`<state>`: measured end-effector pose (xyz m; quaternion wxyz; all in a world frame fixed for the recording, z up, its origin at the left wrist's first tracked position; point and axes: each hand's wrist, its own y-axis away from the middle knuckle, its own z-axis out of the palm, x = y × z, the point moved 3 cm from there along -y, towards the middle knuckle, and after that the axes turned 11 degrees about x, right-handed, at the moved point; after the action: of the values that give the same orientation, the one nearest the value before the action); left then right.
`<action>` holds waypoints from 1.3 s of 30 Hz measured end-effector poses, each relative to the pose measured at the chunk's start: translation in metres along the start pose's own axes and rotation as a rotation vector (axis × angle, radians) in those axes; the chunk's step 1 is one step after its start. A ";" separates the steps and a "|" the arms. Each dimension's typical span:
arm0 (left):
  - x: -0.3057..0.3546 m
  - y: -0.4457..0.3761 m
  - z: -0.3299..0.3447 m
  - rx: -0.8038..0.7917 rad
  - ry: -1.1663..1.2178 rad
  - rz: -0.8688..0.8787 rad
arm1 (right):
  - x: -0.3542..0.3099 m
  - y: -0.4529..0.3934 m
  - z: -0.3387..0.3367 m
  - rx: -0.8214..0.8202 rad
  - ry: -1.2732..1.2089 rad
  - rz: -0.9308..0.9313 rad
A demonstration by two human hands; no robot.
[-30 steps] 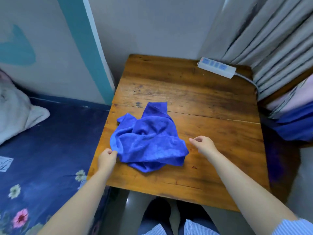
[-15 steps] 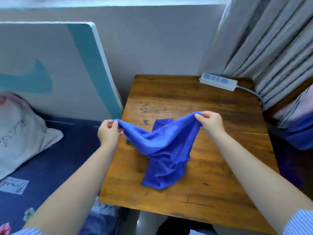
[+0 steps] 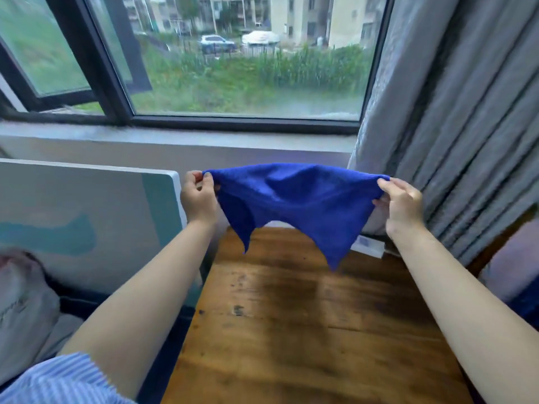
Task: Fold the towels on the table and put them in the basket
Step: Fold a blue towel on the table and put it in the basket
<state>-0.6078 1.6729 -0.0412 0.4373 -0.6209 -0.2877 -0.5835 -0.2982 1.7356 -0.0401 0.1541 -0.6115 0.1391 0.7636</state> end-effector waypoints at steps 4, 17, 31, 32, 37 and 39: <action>-0.043 0.025 -0.018 -0.158 -0.064 -0.164 | 0.051 0.015 -0.050 0.056 0.008 0.143; -0.232 0.167 -0.115 -0.869 -1.049 -0.340 | 0.250 0.133 -0.204 -0.088 0.993 0.357; -0.269 0.210 -0.188 -1.150 -1.354 -0.530 | 0.268 0.196 -0.261 -0.522 1.590 0.574; -0.270 0.212 -0.192 -1.195 -1.382 -0.575 | 0.269 0.197 -0.260 -0.586 1.707 0.562; -0.275 0.207 -0.197 -1.329 -1.515 -0.630 | 0.270 0.189 -0.252 -0.775 1.883 0.614; -0.276 0.197 -0.189 -1.349 -1.571 -0.480 | 0.268 0.177 -0.241 -0.748 1.886 0.540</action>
<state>-0.5688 1.4605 -0.3632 -0.4325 -0.8646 -0.2212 -0.1287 -0.2105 1.4947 -0.3489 -0.3910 -0.9158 0.0898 -0.0190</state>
